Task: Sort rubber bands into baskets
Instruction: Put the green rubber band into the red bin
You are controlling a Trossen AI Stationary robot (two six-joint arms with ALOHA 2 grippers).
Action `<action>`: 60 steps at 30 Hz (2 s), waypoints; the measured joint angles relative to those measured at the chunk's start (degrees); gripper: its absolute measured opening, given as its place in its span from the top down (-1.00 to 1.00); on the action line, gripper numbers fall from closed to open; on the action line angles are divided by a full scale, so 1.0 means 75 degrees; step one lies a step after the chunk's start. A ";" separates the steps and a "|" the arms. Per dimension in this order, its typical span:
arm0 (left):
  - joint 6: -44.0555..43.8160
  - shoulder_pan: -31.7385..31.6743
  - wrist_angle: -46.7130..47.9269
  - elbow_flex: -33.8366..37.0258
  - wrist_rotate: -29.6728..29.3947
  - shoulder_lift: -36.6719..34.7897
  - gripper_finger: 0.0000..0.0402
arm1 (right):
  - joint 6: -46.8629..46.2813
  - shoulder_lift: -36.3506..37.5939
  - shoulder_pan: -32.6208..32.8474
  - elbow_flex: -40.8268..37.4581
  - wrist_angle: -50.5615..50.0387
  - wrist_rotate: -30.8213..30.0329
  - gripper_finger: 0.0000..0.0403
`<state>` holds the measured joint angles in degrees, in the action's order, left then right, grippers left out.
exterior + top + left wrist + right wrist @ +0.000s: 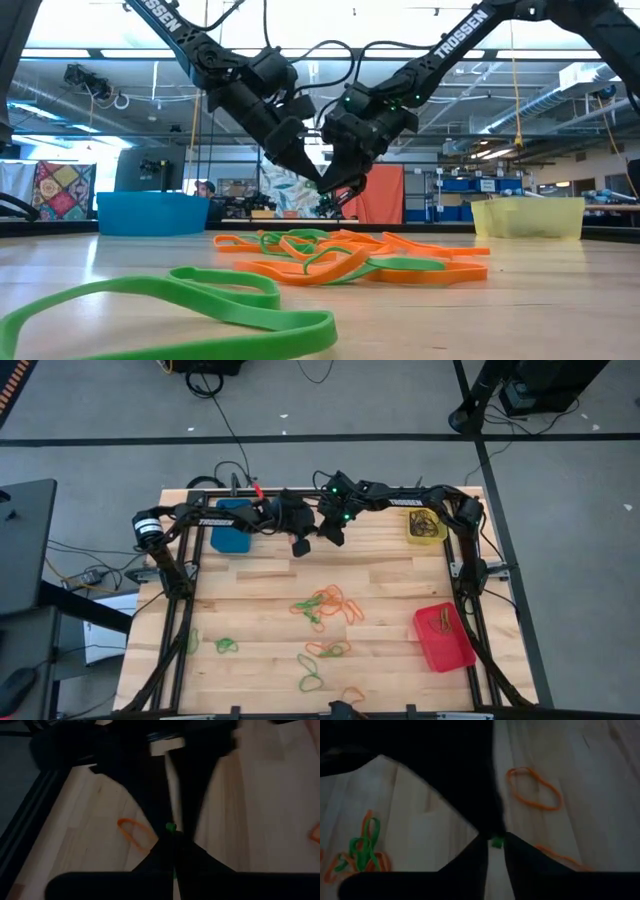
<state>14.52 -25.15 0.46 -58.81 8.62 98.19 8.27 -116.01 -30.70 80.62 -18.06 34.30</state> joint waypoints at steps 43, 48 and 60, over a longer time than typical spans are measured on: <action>-0.2387 0.1090 -0.1813 -0.0006 0.0481 -0.0017 0.57 | -0.2167 0.6607 0.2421 -0.3331 -0.5347 -0.4913 0.99; -0.2748 0.1635 -0.1884 -0.0006 0.0585 -0.0017 0.57 | -0.3407 0.7220 0.3267 -0.3331 -0.6877 -0.4985 0.99; -0.2764 0.3279 -0.2196 -0.0045 -0.0538 -0.0165 0.62 | -0.7266 0.8268 0.5992 -0.4202 -0.8233 -0.4005 0.99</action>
<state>-6.21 -0.56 -16.01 -59.14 4.58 96.95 -46.23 -54.00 14.24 49.10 -79.81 4.27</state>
